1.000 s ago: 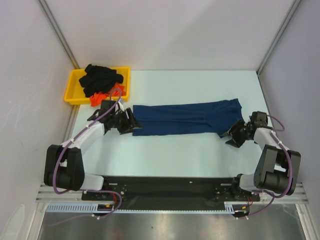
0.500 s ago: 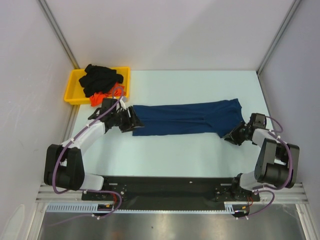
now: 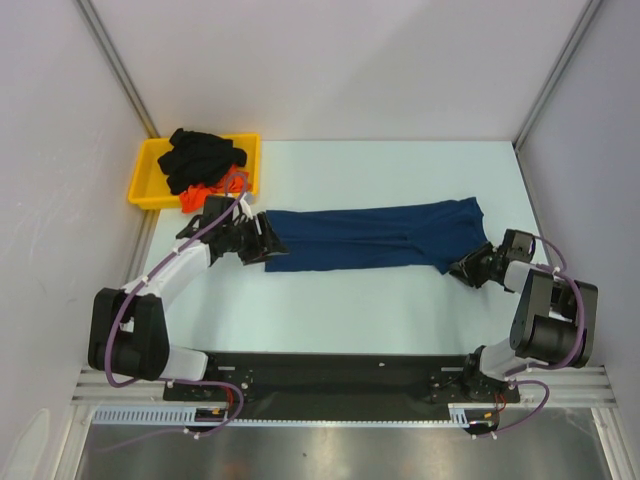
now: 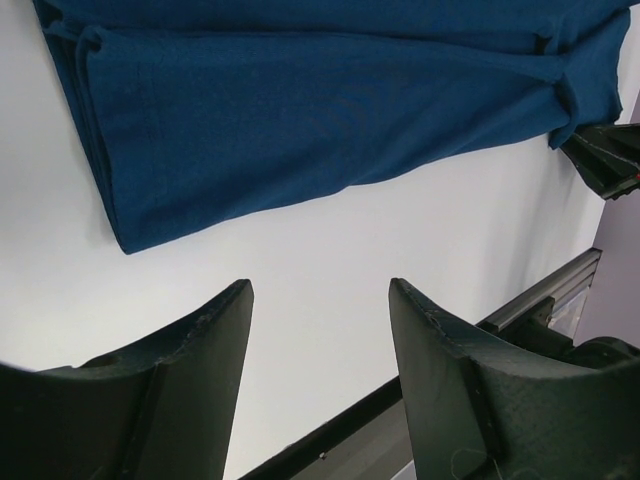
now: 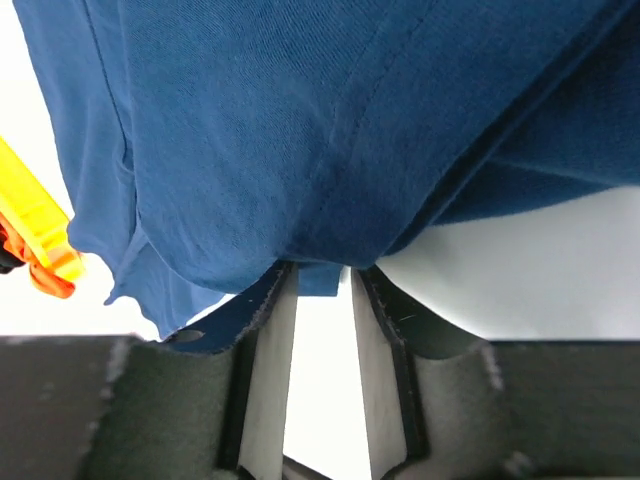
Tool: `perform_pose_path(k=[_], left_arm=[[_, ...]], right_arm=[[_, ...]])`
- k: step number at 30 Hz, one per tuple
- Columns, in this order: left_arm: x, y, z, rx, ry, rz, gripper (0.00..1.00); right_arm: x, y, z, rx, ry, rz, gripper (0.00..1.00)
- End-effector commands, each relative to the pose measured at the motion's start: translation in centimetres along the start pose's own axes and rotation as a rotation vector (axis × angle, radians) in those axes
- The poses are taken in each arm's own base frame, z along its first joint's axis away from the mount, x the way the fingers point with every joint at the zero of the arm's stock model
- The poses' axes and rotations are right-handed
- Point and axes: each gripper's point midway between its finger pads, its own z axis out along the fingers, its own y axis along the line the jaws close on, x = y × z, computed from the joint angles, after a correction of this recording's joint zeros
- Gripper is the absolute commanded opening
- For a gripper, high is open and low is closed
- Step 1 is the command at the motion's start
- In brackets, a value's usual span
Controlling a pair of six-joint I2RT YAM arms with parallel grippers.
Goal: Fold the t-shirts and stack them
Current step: Fold the tshirt
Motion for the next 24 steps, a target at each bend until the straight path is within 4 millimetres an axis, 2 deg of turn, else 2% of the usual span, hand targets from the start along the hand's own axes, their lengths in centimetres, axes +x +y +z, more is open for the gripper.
perform_pose_path(k=[1,5,7,8,9,11,19,21,24], left_arm=[[-1.2,-1.4,-0.4,0.041,-0.019,0.055,0.63],[-1.2,-1.4,-0.4,0.040,-0.018,0.057,0.63],[-1.2,-1.4,-0.5,0.038,-0.021,0.061,0.63],[-1.1,-1.3,-0.5,0.035,-0.021,0.062,0.63],[-1.1,-1.2,-0.5,0.035,-0.024,0.062,0.63],[-0.8,-1.1,-0.3,0.034,-0.017,0.053,0.63],[-0.8,-1.2,-0.1,0.045,-0.017,0.043,0.63],[-0.8,-1.2,-0.1,0.049,-0.018,0.044,0.63],[-0.8,-1.2,-0.1,0.051,-0.017,0.043,0.63]], right_arm=[[-0.3,-0.6,0.6,0.000,-0.027,0.020,0.33],[0.0,-0.6,0.5,-0.003,-0.011,0.023,0.16],[-0.1,-0.2,-0.2,-0.009,-0.027,0.013,0.10],[0.0,-0.3,-0.4,0.000,-0.026,0.015,0.02],[-0.2,0.1,-0.7,-0.013,-0.034,0.010,0.01],[-0.5,0.4,-0.9,-0.019,-0.037,0.015,0.00],[-2.5,3.9,-2.6,-0.050,-0.063,-0.017,0.00],[-2.6,3.8,-2.4,-0.035,-0.058,-0.019,0.00],[-3.7,4.8,-2.0,-0.050,-0.067,-0.041,0.00]])
